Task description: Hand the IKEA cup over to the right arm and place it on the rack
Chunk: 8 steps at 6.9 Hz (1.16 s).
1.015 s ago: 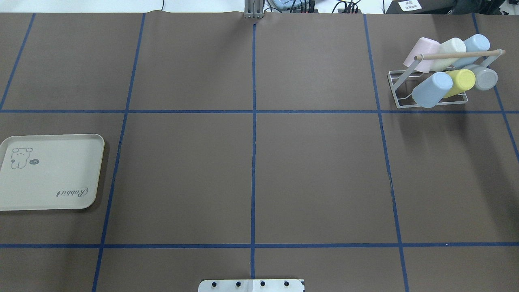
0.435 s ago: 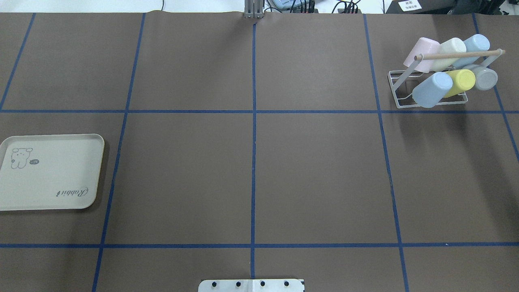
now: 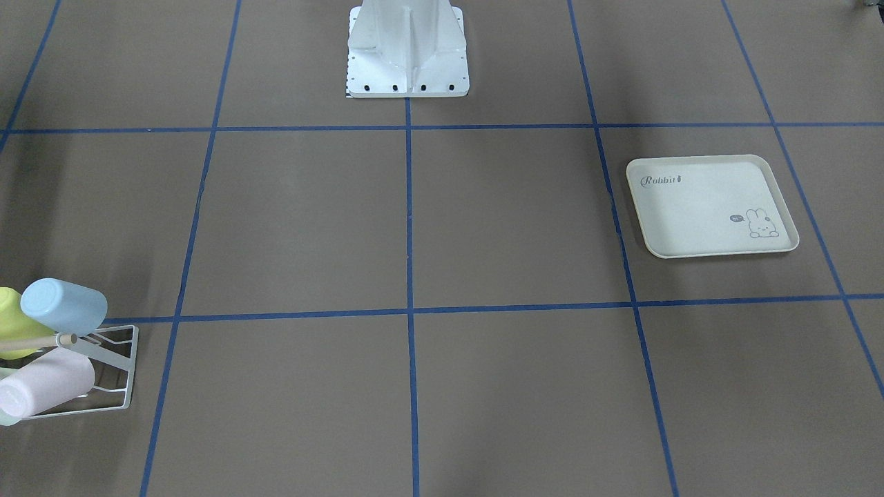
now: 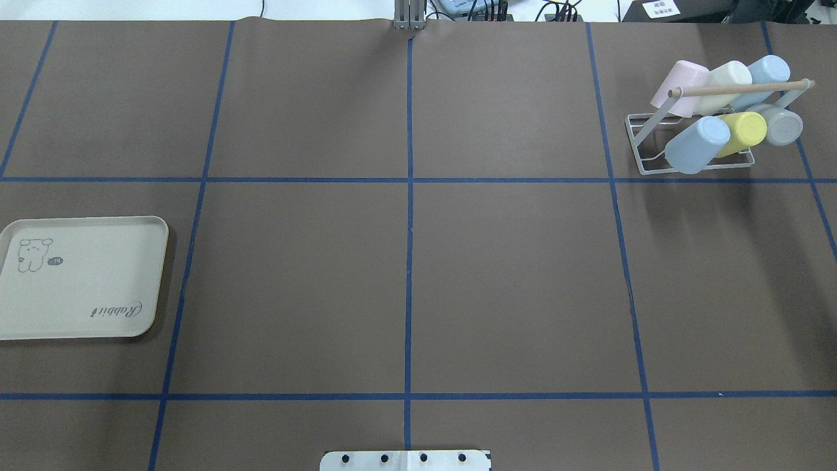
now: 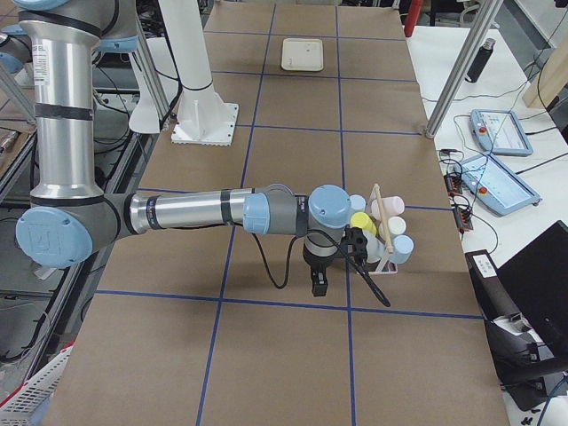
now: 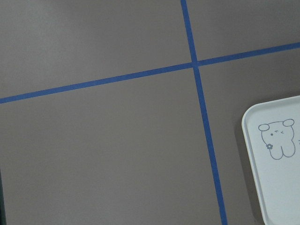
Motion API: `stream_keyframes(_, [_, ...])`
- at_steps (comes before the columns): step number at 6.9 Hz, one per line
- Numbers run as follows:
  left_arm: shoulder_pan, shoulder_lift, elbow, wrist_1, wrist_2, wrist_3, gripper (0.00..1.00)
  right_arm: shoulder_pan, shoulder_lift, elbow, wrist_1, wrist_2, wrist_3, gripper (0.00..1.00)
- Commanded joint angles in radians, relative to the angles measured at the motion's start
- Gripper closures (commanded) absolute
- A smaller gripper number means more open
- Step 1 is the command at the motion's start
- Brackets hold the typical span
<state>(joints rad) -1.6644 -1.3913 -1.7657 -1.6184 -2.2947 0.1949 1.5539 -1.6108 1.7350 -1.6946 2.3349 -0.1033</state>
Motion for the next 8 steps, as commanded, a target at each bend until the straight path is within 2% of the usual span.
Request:
stream_keyframes(1, [0.000,0.000,0.000,0.000,0.001,0.000,0.00,0.000,-0.006,0.001,0.001,0.000,0.005,0.00])
stream_keyframes(8, [0.000,0.000,-0.018,0.003,0.008,0.001,0.00,0.000,-0.014,0.005,0.003,0.001,0.005,0.00])
